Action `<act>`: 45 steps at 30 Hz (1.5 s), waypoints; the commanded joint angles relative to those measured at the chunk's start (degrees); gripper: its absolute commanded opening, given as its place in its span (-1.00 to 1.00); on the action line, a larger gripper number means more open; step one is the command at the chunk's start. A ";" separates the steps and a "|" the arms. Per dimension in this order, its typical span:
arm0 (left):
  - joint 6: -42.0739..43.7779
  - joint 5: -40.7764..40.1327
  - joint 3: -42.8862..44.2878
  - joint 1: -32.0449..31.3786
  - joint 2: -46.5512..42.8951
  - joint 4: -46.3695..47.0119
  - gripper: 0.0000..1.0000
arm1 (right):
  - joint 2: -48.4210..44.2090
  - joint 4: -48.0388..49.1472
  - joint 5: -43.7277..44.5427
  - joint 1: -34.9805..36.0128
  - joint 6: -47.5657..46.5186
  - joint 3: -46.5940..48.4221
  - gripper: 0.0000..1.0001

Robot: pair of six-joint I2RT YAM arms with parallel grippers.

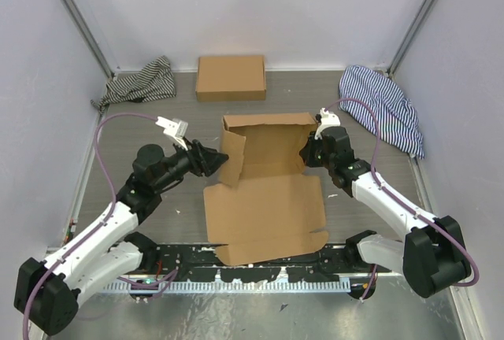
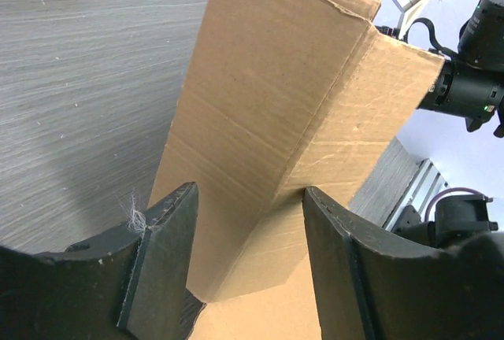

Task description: Fold the paper box

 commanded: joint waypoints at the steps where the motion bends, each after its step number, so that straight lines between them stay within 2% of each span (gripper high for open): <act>1: 3.30 -5.43 2.74 -2.85 1.85 -1.95 0.24 | -1.93 3.13 -1.98 -0.20 0.07 2.13 -0.95; 8: 6.91 -12.81 7.01 -8.34 6.37 -5.30 0.14 | -2.39 2.15 -1.73 0.18 -0.11 2.14 -0.94; 13: 10.79 -22.01 10.47 -12.70 9.76 -9.23 0.06 | -3.86 2.25 0.33 1.65 -0.70 1.12 -0.94; 23: 15.47 -40.70 14.97 -20.22 15.63 -13.52 0.06 | -5.17 2.25 5.29 5.95 -1.39 0.81 -0.93; 31: 14.26 -52.22 14.74 -21.87 17.29 -14.60 -0.07 | -6.19 2.40 7.36 7.93 -1.63 0.39 -0.93; 38: 13.44 -59.28 18.58 -23.99 22.61 -19.27 -0.43 | -6.26 2.47 8.62 9.53 -1.20 0.21 -0.93; 41: 11.36 -66.76 22.44 -25.93 26.75 -25.57 -0.93 | -6.08 1.66 10.71 10.79 -0.58 0.71 -0.93; 42: 10.48 -69.44 24.02 -26.65 28.05 -28.22 -0.99 | -5.90 1.32 11.77 11.11 -0.40 0.96 -0.93; 45: 7.57 -75.38 29.20 -28.15 31.59 -36.63 -1.00 | -5.07 0.61 15.41 12.82 0.37 1.57 -0.93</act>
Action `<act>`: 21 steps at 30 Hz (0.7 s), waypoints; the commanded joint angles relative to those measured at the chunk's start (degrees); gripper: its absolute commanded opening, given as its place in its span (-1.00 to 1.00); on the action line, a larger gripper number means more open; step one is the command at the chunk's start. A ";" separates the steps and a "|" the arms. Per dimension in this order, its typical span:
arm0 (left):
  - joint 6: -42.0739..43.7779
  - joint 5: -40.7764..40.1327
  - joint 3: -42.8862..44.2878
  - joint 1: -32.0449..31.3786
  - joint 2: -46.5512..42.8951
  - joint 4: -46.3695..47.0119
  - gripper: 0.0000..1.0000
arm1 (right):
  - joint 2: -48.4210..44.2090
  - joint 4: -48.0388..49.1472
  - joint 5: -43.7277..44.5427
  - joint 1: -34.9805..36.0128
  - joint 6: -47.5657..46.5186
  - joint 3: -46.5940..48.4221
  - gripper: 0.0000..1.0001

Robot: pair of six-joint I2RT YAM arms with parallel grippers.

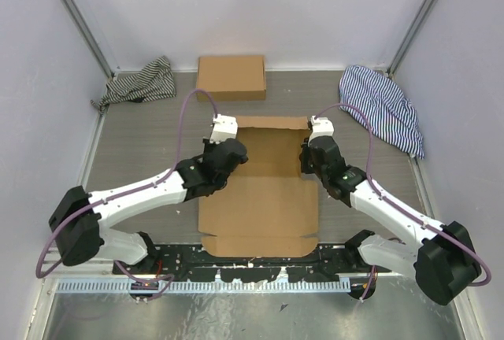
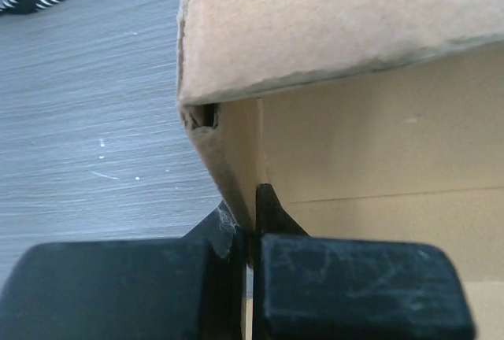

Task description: Fold the paper box

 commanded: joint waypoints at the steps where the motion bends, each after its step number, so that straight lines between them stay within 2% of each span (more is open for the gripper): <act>1: -4.83 -11.36 7.90 -2.73 4.93 -13.51 -1.00 | -0.60 3.91 1.60 3.17 1.48 2.49 -0.93; 10: -19.64 -16.97 15.27 -3.84 11.47 -29.96 -1.00 | 2.10 2.61 7.44 5.22 6.45 3.78 -0.93; 18: -25.30 -18.54 14.74 -4.29 11.76 -33.69 -1.00 | 2.37 0.25 11.44 5.24 11.66 5.93 -0.94; 19: -25.06 -18.16 14.67 -4.47 11.58 -33.70 -0.97 | 2.72 0.09 11.42 5.22 11.76 6.21 -0.94; 21: -24.86 -17.33 14.38 -4.69 10.84 -33.50 -0.69 | 3.36 -0.02 10.99 5.25 11.92 6.63 -0.94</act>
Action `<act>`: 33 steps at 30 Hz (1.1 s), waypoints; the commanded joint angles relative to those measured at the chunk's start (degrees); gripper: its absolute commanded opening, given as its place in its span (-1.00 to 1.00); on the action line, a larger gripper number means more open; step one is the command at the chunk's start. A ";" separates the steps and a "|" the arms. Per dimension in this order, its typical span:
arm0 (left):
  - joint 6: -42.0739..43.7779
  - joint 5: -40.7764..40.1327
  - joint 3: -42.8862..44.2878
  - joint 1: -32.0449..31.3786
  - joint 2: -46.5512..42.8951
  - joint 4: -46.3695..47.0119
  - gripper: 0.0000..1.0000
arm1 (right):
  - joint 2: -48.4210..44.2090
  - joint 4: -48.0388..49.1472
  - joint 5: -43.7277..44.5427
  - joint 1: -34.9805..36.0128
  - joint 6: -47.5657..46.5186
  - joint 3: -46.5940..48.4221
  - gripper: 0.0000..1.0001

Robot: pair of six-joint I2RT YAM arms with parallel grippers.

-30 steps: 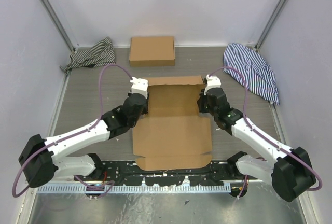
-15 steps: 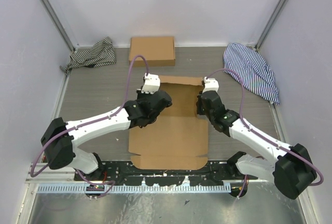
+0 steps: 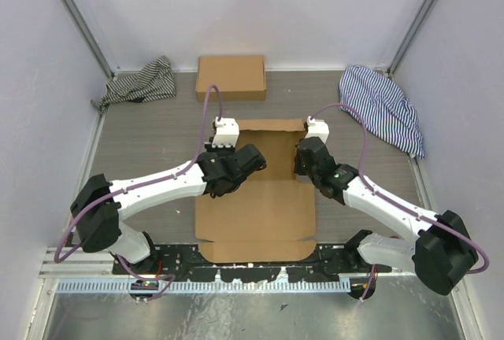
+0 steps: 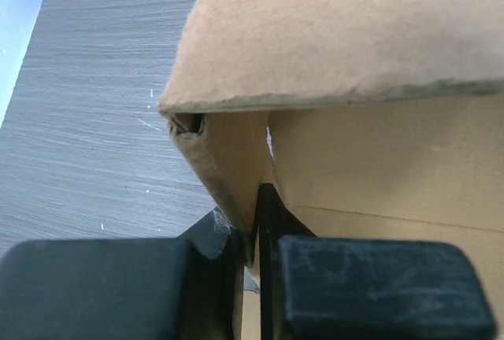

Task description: Fold the paper box

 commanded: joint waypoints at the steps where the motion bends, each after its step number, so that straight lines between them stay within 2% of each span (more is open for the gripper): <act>1: -0.20 -2.04 0.03 -0.31 -0.72 -4.34 -0.48 | 0.35 3.13 2.67 0.05 2.84 4.33 -0.94; 3: 0.60 -0.79 -0.82 -0.43 -1.92 -3.06 -0.20 | 0.88 2.92 2.46 0.07 3.05 4.58 -0.94; 6: 1.50 0.86 -1.99 -0.59 -3.98 -2.06 0.07 | 1.62 2.23 2.87 0.08 3.53 5.19 -0.94; 10: 2.38 2.78 -2.19 -0.67 -7.37 -3.12 0.20 | 3.01 0.65 3.68 0.07 4.19 6.69 -0.94; 15: 2.35 4.99 -1.20 -0.63 -13.24 -6.68 0.23 | 7.33 -5.26 2.59 0.00 6.28 12.07 -0.94; 18: 4.42 6.41 -1.32 -0.62 -18.88 -6.49 0.23 | 9.89 -9.60 -1.53 -0.03 7.99 16.54 -0.91; 25: 6.72 7.78 0.96 -0.42 -26.04 -8.53 0.26 | 12.71 -14.76 -11.55 -0.01 9.44 20.47 -0.64; 31: 6.21 10.54 2.58 -0.36 -27.19 -9.48 0.26 | 13.61 -17.26 -14.58 -1.45 11.02 17.91 -0.43; 33: 6.29 10.67 2.08 -0.35 -27.38 -9.17 0.26 | 12.94 -18.73 -13.59 -1.52 11.36 17.43 -0.26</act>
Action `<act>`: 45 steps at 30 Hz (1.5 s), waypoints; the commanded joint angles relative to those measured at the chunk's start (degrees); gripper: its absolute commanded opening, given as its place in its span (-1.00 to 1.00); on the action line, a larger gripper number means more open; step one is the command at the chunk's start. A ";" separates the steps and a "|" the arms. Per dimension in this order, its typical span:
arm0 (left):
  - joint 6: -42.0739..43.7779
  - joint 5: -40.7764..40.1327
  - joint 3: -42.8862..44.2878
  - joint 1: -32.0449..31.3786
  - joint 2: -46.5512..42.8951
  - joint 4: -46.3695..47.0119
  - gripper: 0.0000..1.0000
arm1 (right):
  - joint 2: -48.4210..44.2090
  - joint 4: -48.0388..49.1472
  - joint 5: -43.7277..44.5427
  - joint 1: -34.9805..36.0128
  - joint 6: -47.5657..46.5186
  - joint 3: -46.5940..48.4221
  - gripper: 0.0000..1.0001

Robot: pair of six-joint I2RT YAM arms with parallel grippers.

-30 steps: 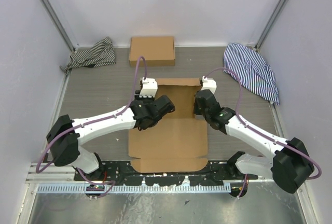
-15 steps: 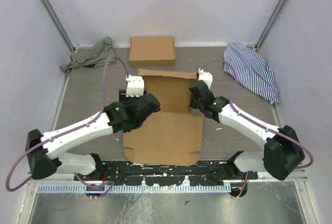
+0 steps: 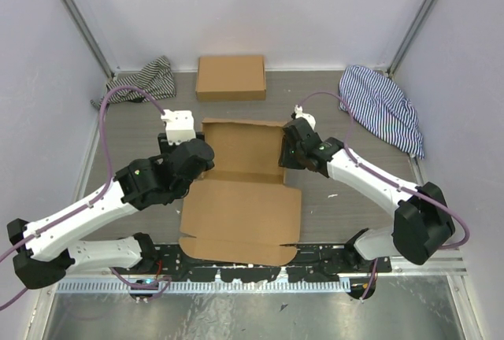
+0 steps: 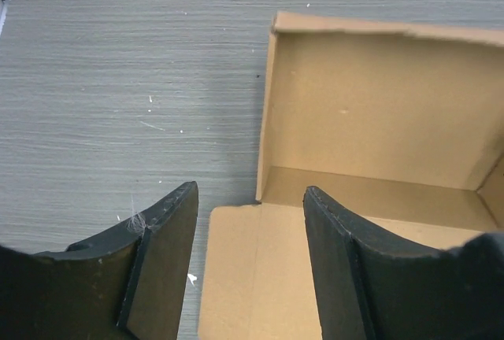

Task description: Fold the paper box

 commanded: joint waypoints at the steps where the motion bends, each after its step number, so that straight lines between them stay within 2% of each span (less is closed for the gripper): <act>1: 0.62 1.43 1.04 0.04 -0.93 -0.71 0.26 | -1.47 -2.69 -1.00 -0.82 2.35 -0.02 -0.18; 6: 0.60 1.10 -0.23 0.09 -1.39 -0.97 0.26 | -4.71 -6.01 4.47 -0.84 -3.30 4.02 0.00; 11: 0.19 0.71 -1.47 0.11 -2.85 -0.73 0.26 | -2.14 -4.06 8.88 -0.90 -17.01 13.24 0.02; 15: -0.44 0.94 -3.31 0.12 -4.19 -0.02 0.26 | 9.20 -1.18 7.29 -2.18 -26.75 23.52 0.05; 19: -2.02 1.99 -4.38 0.23 -4.90 -1.24 0.26 | 23.37 -0.16 -1.90 -5.34 -33.53 34.74 0.03; 23: -3.98 3.55 -6.30 0.33 -6.13 -1.88 0.25 | 34.59 0.86 -4.75 -5.89 -39.03 42.85 0.01; 29: -7.20 4.84 -9.81 0.33 -8.31 -2.01 0.24 | 37.87 7.10 -12.69 -6.47 -42.51 43.88 0.03; 40: -7.90 6.04 -11.47 0.39 -8.52 -2.79 0.22 | 42.49 4.71 -15.61 -6.72 -45.13 46.61 0.03; 45: -8.23 6.68 -11.58 0.37 -8.40 -3.04 0.22 | 44.31 3.44 -19.25 -6.72 -47.03 49.30 0.10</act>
